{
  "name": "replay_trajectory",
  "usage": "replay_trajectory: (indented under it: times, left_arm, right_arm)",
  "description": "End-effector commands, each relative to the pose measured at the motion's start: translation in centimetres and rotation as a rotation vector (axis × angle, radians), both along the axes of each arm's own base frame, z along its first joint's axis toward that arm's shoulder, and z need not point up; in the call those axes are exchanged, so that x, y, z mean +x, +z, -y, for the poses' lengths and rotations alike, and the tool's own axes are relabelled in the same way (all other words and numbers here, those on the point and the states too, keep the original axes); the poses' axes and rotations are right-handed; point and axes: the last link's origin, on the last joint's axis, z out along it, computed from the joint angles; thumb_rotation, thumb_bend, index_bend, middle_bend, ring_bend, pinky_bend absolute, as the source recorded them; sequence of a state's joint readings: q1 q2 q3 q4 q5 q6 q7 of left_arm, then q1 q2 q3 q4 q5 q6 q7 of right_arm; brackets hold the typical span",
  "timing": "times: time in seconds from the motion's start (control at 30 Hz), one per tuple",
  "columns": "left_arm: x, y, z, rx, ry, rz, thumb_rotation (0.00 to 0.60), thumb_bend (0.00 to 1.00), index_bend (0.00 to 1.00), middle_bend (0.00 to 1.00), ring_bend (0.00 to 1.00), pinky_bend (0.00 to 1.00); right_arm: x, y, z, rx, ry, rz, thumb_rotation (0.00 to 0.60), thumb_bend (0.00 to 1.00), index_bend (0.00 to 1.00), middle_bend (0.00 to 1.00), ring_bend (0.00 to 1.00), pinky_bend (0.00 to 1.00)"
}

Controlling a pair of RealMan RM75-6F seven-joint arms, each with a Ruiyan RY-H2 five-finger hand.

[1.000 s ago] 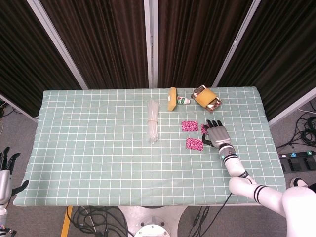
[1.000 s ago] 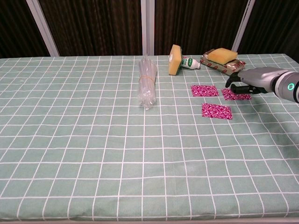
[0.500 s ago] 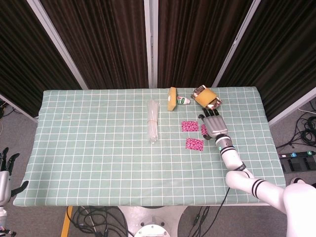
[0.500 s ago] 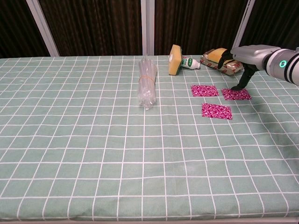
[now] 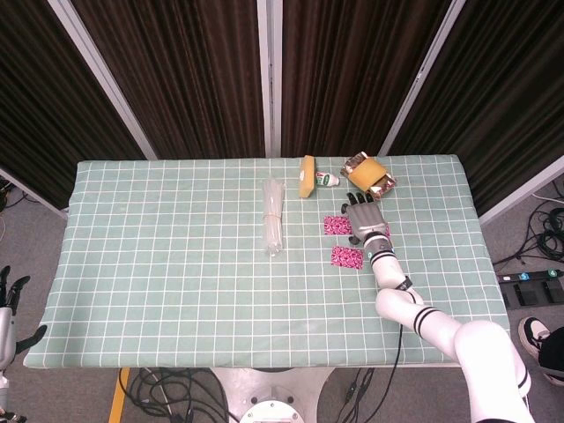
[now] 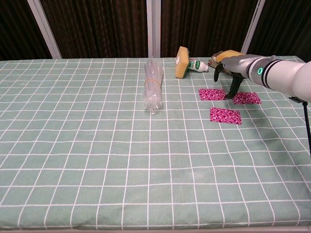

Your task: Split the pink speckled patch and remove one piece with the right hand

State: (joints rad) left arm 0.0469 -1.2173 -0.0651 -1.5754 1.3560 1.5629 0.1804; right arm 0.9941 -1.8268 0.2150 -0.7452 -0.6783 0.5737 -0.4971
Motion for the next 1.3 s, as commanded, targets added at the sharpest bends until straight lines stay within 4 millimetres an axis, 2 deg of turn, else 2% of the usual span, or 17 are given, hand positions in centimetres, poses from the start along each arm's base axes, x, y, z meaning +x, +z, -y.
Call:
replay_trajectory:
  times: [0.03,0.37,0.7,1.3]
  left_arm:
    - [-0.1,0.0,0.1,0.0,0.003,-0.002,0.6,0.2,0.22,0.09,0.09,0.13]
    - [-0.4,0.2,0.3,0.005,0.019,-0.004,0.6,0.2,0.22,0.09,0.09,0.13]
    - [-0.5,0.2,0.3,0.003,0.023,-0.004,0.6,0.2,0.22,0.09,0.09,0.13]
    - [-0.5,0.2,0.5,0.0,0.02,0.008,0.6,0.2,0.22,0.09,0.09,0.13]
  right_arm:
    - [0.5,-1.0,0.3,0.001,-0.013,0.004,0.598,0.13,0.29,0.05,0.0,0.0]
    - [0.8,-2.7,0.9,0.01,-0.036,-0.014,0.6,0.13,0.29,0.05,0.0,0.0]
    - [0.6,-3.1,1.3,0.004,-0.051,-0.028,0.598,0.13,0.29,0.05,0.0,0.0]
    - [0.1,-3.4,1.3,0.001,-0.061,-0.035,0.6,0.15,0.41,0.08,0.0,0.0]
